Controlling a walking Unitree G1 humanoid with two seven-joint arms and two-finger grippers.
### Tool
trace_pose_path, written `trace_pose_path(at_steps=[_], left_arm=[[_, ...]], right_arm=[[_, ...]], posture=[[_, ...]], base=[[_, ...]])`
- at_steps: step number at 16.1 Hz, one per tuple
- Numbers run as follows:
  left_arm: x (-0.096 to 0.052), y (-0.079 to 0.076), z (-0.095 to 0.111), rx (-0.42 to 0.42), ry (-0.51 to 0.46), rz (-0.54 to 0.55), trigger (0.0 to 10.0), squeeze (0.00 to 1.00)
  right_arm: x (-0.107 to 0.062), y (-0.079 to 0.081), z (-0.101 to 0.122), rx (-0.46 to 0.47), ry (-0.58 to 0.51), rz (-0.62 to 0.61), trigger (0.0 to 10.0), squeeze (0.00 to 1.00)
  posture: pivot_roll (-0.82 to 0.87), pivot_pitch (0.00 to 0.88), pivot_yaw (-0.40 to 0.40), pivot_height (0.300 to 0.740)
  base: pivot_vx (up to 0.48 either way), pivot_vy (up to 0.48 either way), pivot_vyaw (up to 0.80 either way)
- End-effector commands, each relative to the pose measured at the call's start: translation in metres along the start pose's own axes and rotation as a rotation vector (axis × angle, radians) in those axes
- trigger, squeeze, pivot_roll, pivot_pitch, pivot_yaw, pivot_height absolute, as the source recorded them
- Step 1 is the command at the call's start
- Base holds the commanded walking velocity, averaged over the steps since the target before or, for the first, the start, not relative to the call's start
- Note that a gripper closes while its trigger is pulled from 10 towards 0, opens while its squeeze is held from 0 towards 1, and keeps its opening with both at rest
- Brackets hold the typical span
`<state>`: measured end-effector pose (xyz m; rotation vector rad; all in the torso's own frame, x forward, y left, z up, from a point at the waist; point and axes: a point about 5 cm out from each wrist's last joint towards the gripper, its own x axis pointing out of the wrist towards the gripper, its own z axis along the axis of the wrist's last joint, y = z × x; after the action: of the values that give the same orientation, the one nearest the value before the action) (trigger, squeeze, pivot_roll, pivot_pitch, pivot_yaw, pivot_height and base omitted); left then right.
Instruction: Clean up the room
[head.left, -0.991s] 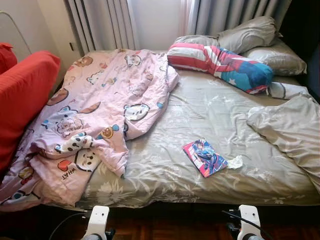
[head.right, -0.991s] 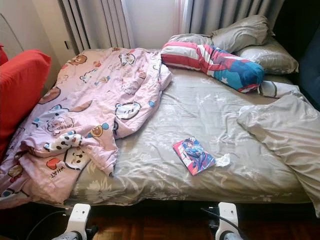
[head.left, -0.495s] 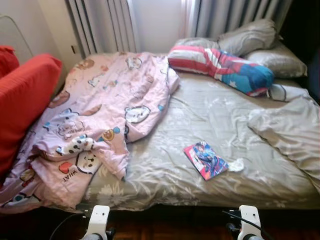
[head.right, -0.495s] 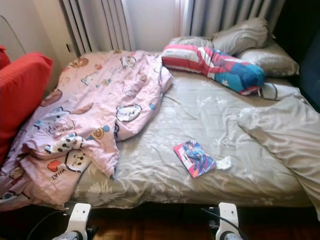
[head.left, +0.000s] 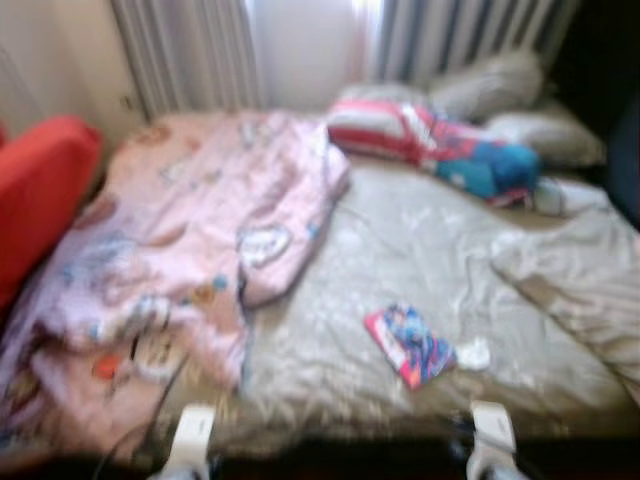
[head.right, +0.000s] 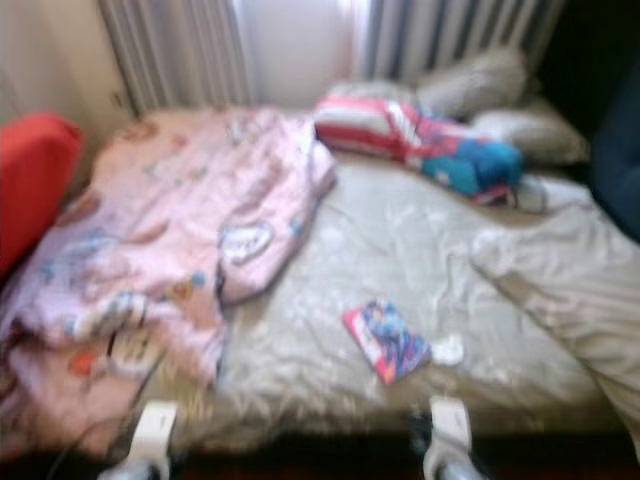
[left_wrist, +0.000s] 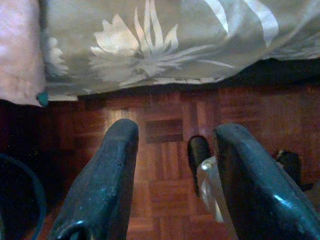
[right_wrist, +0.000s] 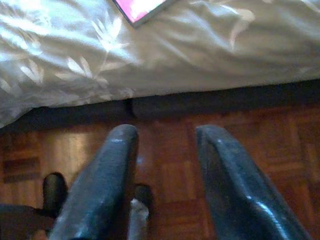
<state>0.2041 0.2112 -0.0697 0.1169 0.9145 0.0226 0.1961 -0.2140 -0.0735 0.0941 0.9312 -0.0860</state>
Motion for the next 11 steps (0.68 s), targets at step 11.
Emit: trace_pose_path(at_steps=[11], left_arm=[[-0.0002, -0.0058, -0.0041, -0.001, 0.010, -0.011, 10.0, 0.00]], right_arm=[[-0.0024, -0.0091, -0.0052, 0.006, 0.007, -0.021, 10.0, 0.00]], posture=[[0.03, 0.016, -0.005, 0.740]], base=[[0.141, 0.000, 0.00]])
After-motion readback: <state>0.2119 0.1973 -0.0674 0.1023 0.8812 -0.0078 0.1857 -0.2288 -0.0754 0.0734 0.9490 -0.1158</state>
